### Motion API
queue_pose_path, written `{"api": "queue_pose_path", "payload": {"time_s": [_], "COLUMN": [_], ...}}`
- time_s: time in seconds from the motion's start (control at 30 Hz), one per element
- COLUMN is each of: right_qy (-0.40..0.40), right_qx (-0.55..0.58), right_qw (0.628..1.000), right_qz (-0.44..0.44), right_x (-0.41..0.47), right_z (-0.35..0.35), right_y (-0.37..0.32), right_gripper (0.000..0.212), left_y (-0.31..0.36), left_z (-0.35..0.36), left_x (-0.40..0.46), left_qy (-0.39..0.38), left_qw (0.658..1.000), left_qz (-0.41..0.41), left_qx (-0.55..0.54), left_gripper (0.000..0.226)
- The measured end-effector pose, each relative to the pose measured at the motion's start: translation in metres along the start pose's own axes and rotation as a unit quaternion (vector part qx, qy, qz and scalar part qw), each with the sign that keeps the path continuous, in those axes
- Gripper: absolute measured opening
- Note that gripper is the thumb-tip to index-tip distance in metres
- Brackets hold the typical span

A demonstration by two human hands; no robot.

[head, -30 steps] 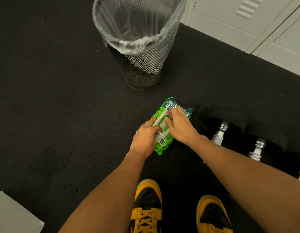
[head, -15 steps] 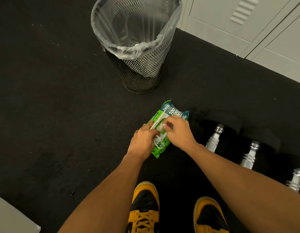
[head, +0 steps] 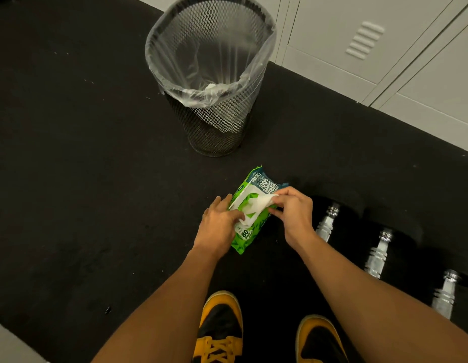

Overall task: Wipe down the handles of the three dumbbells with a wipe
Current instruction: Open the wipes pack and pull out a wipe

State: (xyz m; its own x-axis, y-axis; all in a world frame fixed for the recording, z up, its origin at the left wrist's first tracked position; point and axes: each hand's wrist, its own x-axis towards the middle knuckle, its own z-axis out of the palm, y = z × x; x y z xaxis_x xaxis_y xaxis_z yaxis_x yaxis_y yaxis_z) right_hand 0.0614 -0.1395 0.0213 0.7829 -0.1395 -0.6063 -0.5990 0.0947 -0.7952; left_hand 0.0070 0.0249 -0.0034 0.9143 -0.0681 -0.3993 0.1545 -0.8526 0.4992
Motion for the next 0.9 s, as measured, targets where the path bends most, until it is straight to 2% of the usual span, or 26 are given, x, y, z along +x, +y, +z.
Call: {"api": "queue_pose_path", "payload": {"time_s": [0.2,0.5,0.77,0.9], "right_qy": [0.002,0.044,0.085,0.064], "right_qx": [0.135,0.265,0.253,0.241], "right_qw": [0.991,0.961,0.964,0.968], "right_qz": [0.023,0.057,-0.001,0.000], "right_x": [-0.001,0.019,0.029,0.035], "right_z": [0.006,-0.015,-0.024,-0.028], "right_y": [-0.019,-0.049,-0.086,-0.102], "right_gripper": [0.024,0.009,0.008,0.017], "left_y": [0.003,0.016,0.024,0.027], "left_z": [0.000,-0.001,-0.003,-0.003], "left_x": [0.000,0.011,0.020,0.023], "left_qy": [0.019,0.064,0.074,0.099], "left_qw": [1.000,0.998,0.987,0.978], "left_qz": [-0.018,-0.007,0.009,0.030], "left_qx": [-0.011,-0.015,0.140,0.180], "left_gripper": [0.029,0.033,0.027,0.018]}}
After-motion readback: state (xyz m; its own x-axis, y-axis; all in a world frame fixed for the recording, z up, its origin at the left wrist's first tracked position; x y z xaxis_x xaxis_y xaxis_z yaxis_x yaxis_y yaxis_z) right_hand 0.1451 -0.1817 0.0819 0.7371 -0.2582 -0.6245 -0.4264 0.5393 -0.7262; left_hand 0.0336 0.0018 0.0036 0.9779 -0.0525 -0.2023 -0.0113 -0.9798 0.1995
